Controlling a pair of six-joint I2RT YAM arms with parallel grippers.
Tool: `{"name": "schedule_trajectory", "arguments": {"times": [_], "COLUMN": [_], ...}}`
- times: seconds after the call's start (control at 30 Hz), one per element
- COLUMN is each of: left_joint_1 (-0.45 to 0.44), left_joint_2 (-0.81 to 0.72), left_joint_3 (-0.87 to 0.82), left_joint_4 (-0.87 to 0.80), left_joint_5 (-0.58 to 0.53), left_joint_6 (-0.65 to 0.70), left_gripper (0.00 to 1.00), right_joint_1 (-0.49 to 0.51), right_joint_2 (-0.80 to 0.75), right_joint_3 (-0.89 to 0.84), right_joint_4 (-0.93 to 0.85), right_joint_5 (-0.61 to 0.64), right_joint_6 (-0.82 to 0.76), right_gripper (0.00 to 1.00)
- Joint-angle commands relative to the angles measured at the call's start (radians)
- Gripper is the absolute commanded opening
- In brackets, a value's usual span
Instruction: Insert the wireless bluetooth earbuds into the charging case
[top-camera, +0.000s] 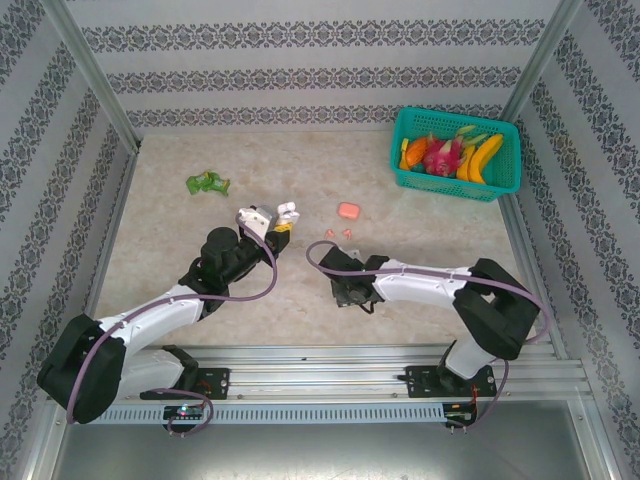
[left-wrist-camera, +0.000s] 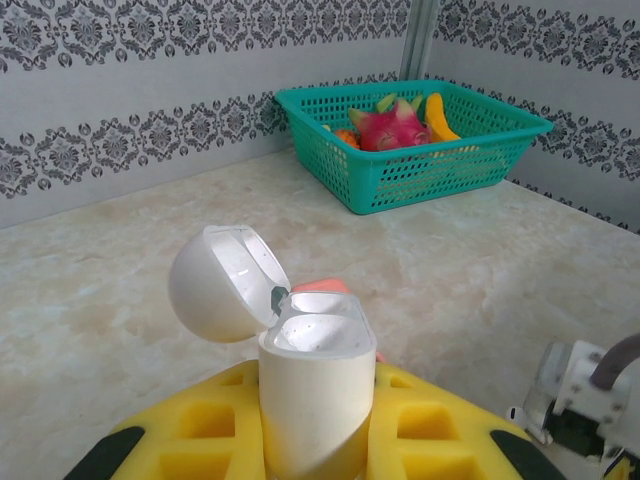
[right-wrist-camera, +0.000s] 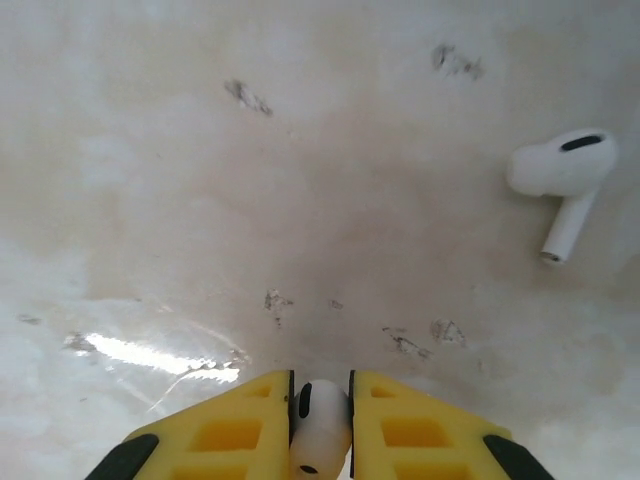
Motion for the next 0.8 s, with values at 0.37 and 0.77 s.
{"name": "schedule_trajectory", "arguments": {"times": [0.37, 0.77], "left_joint_1": [0.001, -0.014], "left_joint_2": [0.032, 0.13], "left_joint_3": [0.047, 0.228], "left_joint_4": [0.09, 0.054], "left_joint_5": [0.242, 0.506], "left_joint_6": [0.002, -0.044], "left_gripper": [0.0, 0.0], "right_joint_1": [-0.03, -0.046], "right_joint_2": [-0.495, -0.557], "right_joint_3": [0.063, 0.078], "right_joint_4": [0.179, 0.601], "right_joint_5": [0.127, -0.02], "right_joint_6": [-0.155, -0.418], "right_gripper": [0.17, 0.16]}}
